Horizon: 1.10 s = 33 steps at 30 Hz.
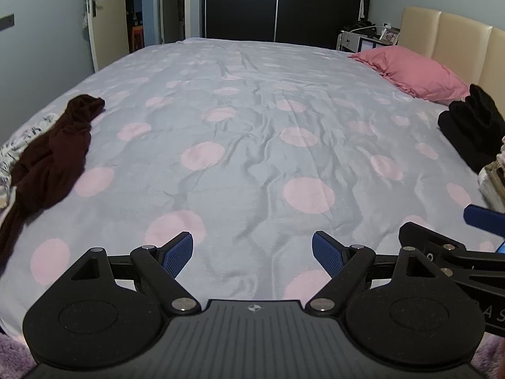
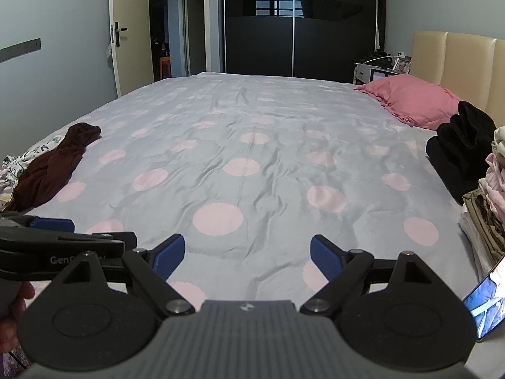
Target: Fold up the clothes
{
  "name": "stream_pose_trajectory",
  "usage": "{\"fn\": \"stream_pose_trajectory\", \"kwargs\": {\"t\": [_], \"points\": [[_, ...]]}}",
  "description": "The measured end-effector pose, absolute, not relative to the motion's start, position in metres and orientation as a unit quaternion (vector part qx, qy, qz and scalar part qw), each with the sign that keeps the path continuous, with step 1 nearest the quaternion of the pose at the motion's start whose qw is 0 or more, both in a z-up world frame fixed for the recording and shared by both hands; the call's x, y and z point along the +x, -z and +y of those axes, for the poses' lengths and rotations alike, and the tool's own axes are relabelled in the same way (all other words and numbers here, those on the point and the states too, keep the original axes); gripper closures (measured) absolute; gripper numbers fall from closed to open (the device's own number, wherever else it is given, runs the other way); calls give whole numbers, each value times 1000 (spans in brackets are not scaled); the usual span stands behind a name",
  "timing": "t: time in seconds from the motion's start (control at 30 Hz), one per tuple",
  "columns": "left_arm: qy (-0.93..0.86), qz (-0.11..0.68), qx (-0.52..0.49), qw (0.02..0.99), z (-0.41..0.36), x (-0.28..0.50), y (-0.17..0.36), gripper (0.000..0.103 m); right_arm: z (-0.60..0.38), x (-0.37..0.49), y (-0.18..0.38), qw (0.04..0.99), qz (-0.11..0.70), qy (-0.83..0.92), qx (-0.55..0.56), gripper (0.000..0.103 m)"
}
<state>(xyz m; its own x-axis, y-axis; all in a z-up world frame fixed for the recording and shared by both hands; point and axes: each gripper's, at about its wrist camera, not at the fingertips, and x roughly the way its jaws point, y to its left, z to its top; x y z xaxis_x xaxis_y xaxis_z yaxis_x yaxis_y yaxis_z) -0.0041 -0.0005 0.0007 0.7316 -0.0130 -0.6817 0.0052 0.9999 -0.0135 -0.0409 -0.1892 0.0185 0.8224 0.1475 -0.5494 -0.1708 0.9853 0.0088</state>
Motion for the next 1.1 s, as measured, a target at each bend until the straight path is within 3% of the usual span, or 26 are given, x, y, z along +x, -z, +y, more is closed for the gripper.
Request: {"fn": "stream_pose_trajectory", "kwargs": {"t": [1.1], "points": [[0,380,1,925,-3,-1,4,20,-193,-40,-15,952,296,-82,-12,15]]}}
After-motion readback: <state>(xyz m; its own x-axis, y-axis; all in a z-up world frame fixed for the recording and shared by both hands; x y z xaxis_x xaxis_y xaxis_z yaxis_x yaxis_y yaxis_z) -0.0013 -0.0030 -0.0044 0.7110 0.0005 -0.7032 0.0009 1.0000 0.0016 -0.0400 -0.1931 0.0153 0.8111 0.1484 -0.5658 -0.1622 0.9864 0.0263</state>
